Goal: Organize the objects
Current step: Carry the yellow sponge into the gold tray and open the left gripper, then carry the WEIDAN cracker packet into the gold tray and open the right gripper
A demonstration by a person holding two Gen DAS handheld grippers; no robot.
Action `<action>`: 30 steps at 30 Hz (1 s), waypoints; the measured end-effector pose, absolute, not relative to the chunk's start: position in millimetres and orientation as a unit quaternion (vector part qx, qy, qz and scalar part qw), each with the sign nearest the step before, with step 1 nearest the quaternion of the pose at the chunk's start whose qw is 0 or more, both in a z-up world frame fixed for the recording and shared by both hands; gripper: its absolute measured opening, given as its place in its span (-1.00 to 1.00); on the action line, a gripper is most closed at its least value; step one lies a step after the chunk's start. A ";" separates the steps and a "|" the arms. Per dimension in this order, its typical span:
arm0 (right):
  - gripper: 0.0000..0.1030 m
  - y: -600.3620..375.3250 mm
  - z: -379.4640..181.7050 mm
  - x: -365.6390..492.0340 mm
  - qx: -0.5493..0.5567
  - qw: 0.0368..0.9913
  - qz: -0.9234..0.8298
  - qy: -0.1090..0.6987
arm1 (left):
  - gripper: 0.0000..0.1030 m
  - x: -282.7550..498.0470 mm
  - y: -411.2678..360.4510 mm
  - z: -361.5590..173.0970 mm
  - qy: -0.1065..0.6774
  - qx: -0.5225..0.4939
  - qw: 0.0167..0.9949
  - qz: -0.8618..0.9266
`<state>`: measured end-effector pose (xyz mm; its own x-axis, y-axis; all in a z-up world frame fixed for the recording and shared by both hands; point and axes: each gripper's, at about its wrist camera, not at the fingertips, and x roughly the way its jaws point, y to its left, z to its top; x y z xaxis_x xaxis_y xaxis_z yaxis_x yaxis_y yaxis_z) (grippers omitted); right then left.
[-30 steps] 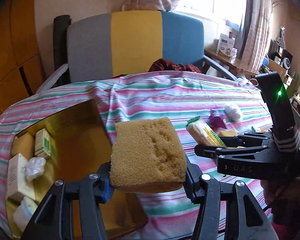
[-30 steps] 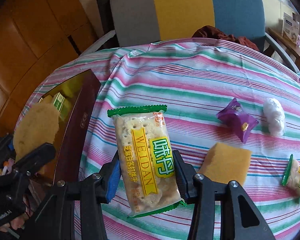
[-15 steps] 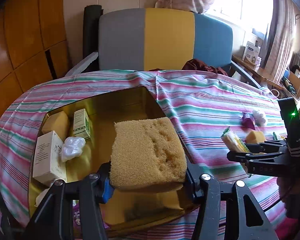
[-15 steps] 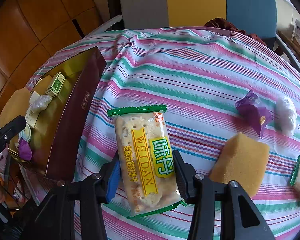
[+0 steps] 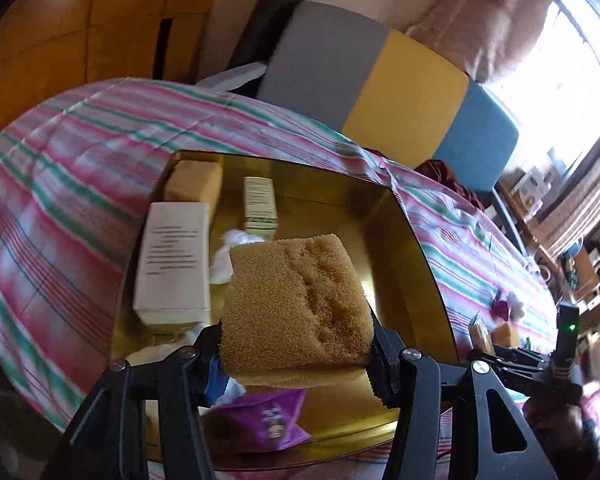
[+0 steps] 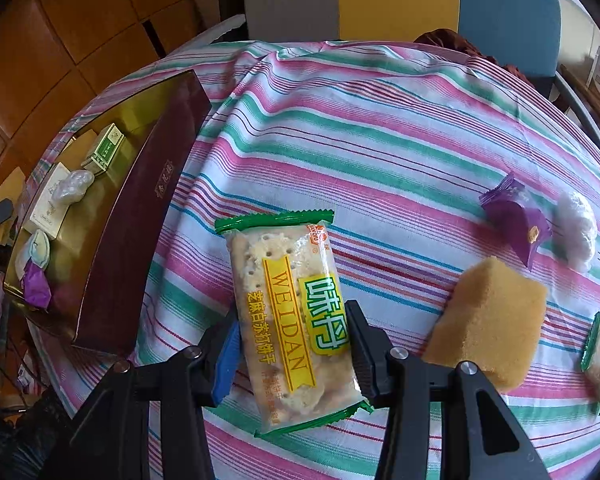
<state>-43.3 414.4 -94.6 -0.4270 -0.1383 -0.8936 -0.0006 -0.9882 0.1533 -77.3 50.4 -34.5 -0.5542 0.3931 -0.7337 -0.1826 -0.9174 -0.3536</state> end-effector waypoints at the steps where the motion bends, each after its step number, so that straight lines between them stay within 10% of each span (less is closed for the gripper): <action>1: -0.06 413.8 -95.0 -43.5 0.534 0.042 -0.842 -0.065 | 0.08 -78.0 44.4 -35.7 -0.130 -0.445 0.169 0.870; 30: -0.06 411.6 -98.2 -43.0 0.537 0.038 -0.841 -0.055 | 0.42 -75.1 72.1 -49.4 -0.006 -0.423 0.111 0.899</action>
